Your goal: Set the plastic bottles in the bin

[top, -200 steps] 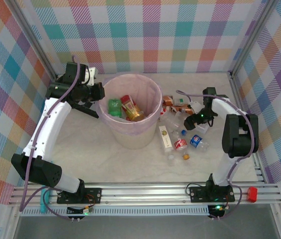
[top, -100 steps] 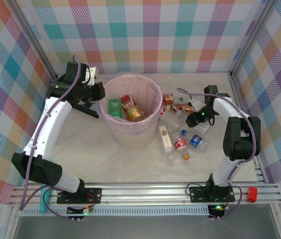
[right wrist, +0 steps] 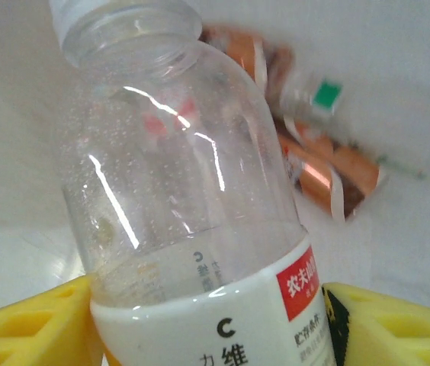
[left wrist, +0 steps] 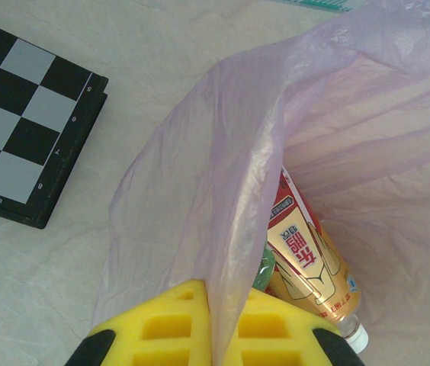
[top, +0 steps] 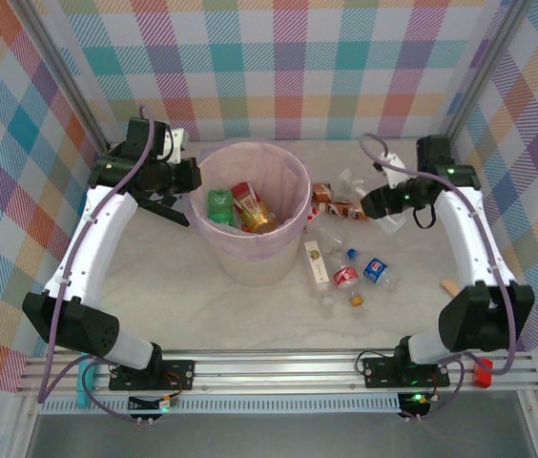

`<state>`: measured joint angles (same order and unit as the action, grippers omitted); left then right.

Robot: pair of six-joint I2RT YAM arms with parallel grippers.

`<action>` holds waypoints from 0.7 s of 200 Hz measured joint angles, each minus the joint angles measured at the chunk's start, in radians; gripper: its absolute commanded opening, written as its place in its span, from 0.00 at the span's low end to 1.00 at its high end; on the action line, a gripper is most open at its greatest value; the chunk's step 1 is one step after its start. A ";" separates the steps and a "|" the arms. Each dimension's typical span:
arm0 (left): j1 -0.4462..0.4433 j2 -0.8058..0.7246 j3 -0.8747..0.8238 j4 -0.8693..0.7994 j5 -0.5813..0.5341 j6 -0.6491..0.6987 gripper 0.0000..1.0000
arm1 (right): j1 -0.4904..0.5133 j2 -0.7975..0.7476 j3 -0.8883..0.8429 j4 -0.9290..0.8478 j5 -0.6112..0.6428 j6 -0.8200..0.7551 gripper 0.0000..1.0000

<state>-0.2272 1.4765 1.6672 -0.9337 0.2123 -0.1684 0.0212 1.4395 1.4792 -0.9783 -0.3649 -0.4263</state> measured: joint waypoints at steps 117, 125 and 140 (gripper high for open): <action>0.000 0.000 0.000 0.001 0.000 -0.011 0.00 | 0.491 0.131 0.516 0.013 -0.021 0.261 0.57; 0.000 0.000 0.000 0.001 0.000 -0.011 0.00 | 0.519 0.164 0.549 0.014 -0.015 0.267 0.57; 0.000 0.000 0.000 0.001 0.000 -0.011 0.00 | 0.571 0.229 0.600 0.016 -0.002 0.282 0.56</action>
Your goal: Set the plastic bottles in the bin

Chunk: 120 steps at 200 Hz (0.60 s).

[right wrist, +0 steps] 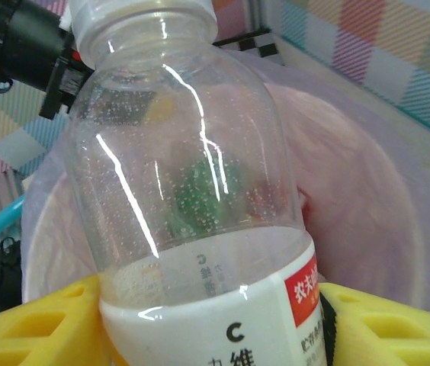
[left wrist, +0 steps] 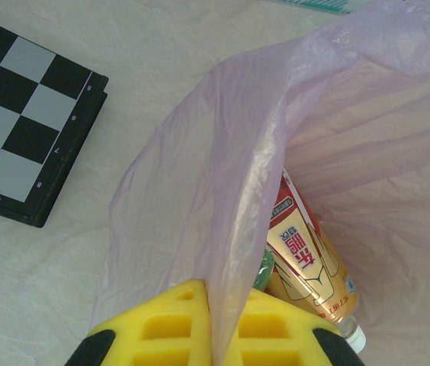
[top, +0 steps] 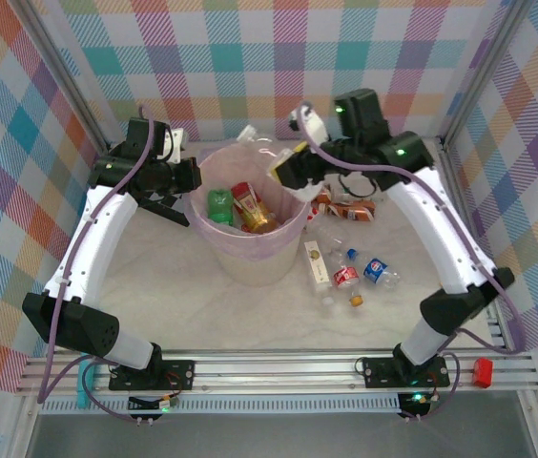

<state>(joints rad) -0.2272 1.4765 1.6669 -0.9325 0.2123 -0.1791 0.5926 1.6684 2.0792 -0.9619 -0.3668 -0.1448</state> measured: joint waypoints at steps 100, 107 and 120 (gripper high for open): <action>0.000 0.000 0.000 0.000 -0.003 0.000 0.00 | 0.161 0.320 0.118 -0.083 0.260 0.082 0.57; 0.000 0.000 0.000 0.000 -0.003 0.000 0.00 | 0.161 0.327 0.104 -0.082 0.270 0.089 0.57; 0.000 0.000 0.000 0.000 -0.005 0.000 0.00 | 0.161 0.330 0.065 -0.074 0.283 0.108 0.59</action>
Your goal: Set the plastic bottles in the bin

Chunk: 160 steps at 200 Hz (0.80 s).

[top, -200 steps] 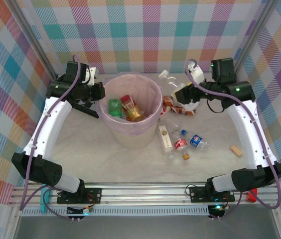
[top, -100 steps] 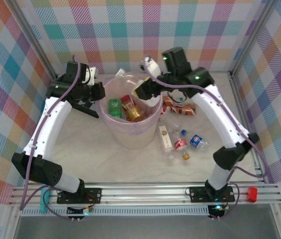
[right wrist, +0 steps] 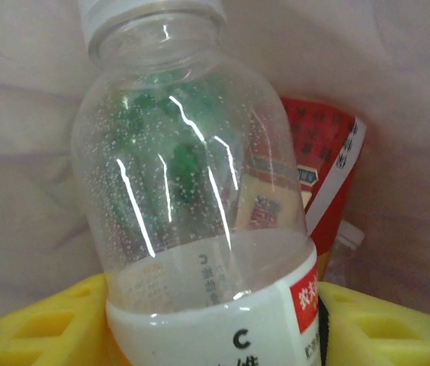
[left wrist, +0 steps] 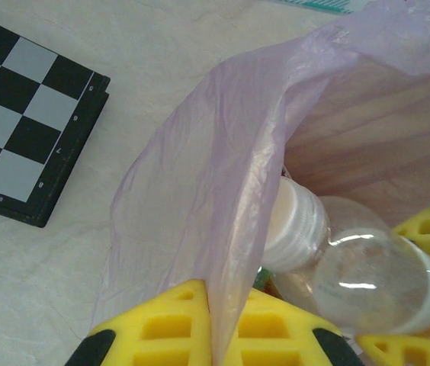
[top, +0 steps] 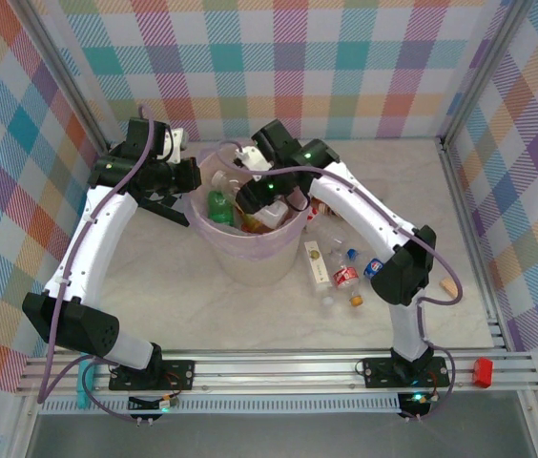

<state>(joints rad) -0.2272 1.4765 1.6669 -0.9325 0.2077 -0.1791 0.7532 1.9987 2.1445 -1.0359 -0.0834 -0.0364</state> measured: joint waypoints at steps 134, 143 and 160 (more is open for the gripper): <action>-0.001 0.000 -0.001 0.003 0.000 0.000 0.00 | 0.034 0.057 0.008 0.004 0.015 0.050 0.97; -0.001 0.000 -0.001 0.003 0.000 0.000 0.00 | 0.034 0.048 0.020 -0.005 0.011 0.047 0.98; -0.001 0.000 -0.001 0.003 0.000 0.000 0.00 | 0.034 0.008 0.034 -0.017 0.007 0.043 0.99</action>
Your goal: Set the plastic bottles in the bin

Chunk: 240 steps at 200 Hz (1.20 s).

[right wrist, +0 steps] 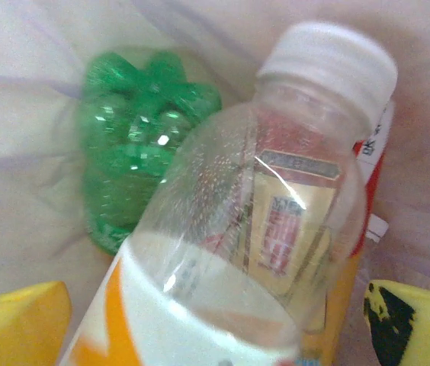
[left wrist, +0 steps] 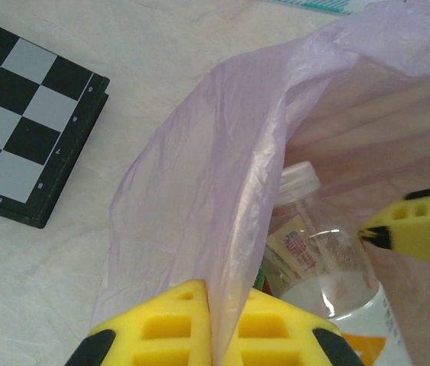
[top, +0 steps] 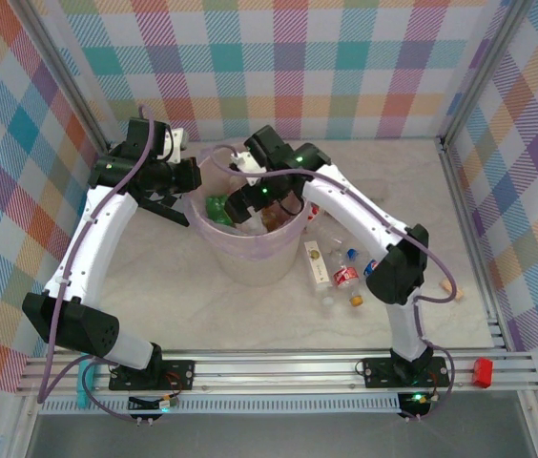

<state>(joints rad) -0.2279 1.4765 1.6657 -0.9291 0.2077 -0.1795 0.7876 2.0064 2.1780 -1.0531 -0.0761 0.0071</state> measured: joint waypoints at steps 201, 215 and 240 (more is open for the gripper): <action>0.000 0.000 0.000 0.000 0.000 0.001 0.00 | -0.333 -0.709 -0.566 -0.164 0.300 -0.105 0.90; 0.000 0.000 0.000 0.000 0.000 0.001 0.00 | -0.402 -0.734 -0.684 -0.158 0.303 -0.123 0.89; 0.000 0.000 0.000 0.000 0.000 0.002 0.00 | -0.489 -0.734 -0.868 -0.126 0.302 -0.150 0.88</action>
<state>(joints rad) -0.2279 1.4765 1.6657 -0.9295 0.2081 -0.1776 0.2989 1.2728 1.3098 -1.1790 0.2260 -0.1429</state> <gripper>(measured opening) 0.067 0.885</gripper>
